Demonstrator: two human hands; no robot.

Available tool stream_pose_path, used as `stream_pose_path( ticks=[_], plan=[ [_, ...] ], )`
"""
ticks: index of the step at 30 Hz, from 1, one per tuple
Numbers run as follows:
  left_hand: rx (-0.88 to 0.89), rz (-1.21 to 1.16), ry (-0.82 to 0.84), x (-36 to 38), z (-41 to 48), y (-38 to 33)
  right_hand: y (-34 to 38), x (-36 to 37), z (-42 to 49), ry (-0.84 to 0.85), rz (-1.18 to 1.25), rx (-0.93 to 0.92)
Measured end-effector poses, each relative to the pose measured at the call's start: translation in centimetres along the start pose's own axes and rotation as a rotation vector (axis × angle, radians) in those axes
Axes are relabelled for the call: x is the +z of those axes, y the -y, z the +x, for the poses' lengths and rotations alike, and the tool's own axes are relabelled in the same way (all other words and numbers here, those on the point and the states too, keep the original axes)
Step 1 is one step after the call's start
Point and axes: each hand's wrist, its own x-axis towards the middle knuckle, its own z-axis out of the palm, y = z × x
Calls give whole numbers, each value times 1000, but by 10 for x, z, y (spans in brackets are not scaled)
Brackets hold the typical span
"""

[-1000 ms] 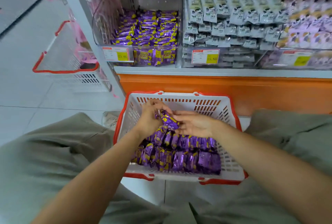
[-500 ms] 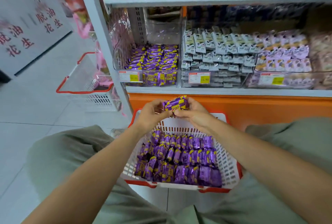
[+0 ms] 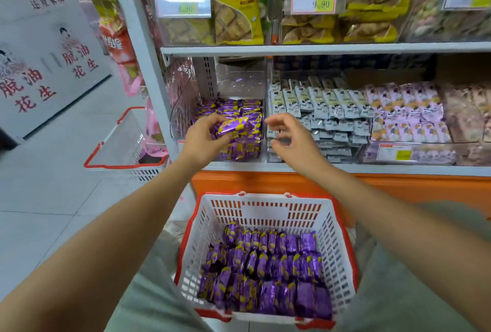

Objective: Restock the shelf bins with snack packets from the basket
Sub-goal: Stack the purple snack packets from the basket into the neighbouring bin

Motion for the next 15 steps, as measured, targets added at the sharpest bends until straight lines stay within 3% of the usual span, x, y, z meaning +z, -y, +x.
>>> stream_pose_path(
  ticks=[3, 6, 9, 15],
  plan=[
    [-42, 112, 3, -3, 20, -5, -6, -11, 23, -11, -408, -158],
    [-51, 194, 67, 3, 35, -10, -18, -13, 40, 24, -687, -199],
    [-67, 211, 142, 11, 51, -7, -26, -12, 48, 67, -804, -207],
    [-67, 348, 334, 25, 87, 2, -40, -3, 62, 68, -812, -271]
  ],
)
